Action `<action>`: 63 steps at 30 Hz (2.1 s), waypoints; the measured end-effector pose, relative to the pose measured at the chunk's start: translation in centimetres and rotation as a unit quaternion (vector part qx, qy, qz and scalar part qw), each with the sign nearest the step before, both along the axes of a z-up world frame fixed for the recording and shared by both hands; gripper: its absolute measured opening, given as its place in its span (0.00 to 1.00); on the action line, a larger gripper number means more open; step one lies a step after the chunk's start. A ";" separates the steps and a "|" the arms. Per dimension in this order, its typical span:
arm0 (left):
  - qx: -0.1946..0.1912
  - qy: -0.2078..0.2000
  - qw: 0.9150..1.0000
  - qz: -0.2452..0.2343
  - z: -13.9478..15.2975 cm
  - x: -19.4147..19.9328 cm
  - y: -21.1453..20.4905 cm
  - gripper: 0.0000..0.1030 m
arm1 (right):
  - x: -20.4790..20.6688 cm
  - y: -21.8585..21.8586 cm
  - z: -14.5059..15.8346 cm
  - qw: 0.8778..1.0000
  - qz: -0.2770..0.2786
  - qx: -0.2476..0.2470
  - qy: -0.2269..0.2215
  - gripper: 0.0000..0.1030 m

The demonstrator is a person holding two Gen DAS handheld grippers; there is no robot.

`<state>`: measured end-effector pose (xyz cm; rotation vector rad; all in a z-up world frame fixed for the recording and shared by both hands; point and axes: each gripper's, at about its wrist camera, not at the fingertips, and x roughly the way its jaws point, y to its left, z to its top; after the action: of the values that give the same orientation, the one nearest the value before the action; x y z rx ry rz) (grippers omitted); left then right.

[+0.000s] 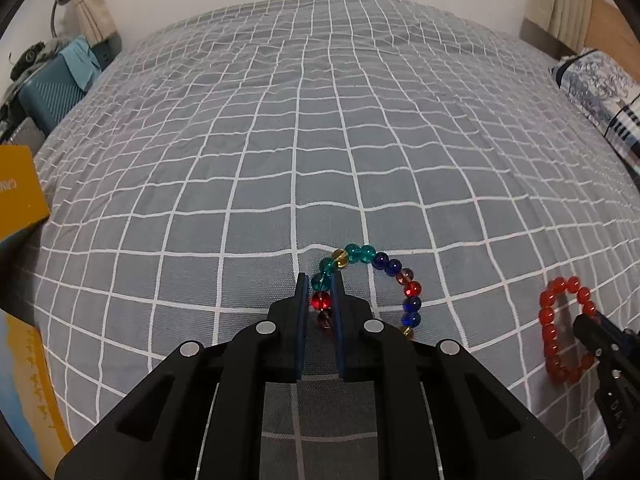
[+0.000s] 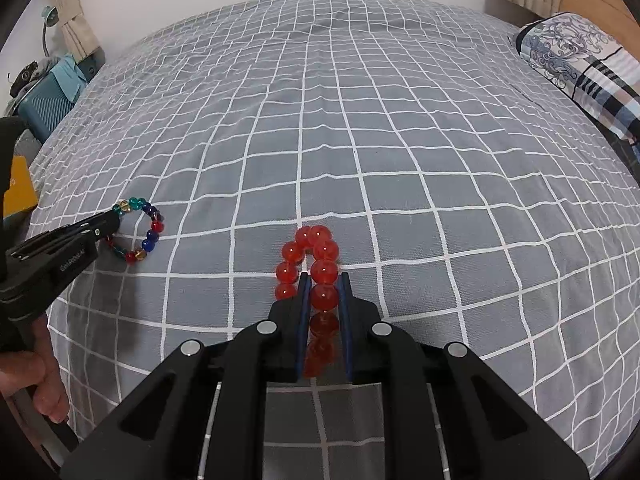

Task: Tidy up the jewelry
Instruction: 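Grasp the multicolour bead bracelet with the left tool while the right tool grasps the red bead bracelet, then carry the multicolour bracelet with the left tool while the right tool carries the red bead bracelet into the box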

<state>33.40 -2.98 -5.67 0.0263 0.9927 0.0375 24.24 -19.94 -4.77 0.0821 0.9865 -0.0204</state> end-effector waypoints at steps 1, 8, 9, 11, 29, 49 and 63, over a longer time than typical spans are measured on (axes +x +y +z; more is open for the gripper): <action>-0.002 -0.001 1.000 0.000 0.2 0.0 0.0 0.10 | -0.1 0.0 0.2 1.000 0.001 0.001 -0.004 0.12; -0.015 -0.025 1.000 -0.004 2.3 -0.9 -0.1 0.09 | -0.5 0.6 1.8 0.999 0.007 -0.005 -0.043 0.12; -0.016 -0.034 0.999 -0.009 2.9 -1.3 -0.3 0.09 | -0.6 0.6 2.0 0.999 0.007 -0.006 -0.049 0.12; -0.016 -0.048 0.999 -0.015 3.8 -1.9 -0.8 0.09 | -0.8 0.7 2.3 0.998 0.008 -0.007 -0.056 0.12; -0.025 -0.132 0.991 -0.023 8.3 -4.7 -1.7 0.09 | -2.5 1.1 5.6 0.990 0.004 -0.025 -0.140 0.12; -0.008 -0.130 0.991 -0.030 11.3 -11.3 1.3 0.09 | -5.8 3.0 8.8 0.988 0.010 -0.005 -0.154 0.12; 0.000 -0.138 0.990 0.043 17.3 -19.8 12.9 0.09 | -10.2 15.2 14.2 0.982 0.092 0.023 -0.162 0.12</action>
<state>13.59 9.96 11.59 -0.0211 0.7171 0.1178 14.00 -4.79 9.45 0.0350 0.6656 0.1798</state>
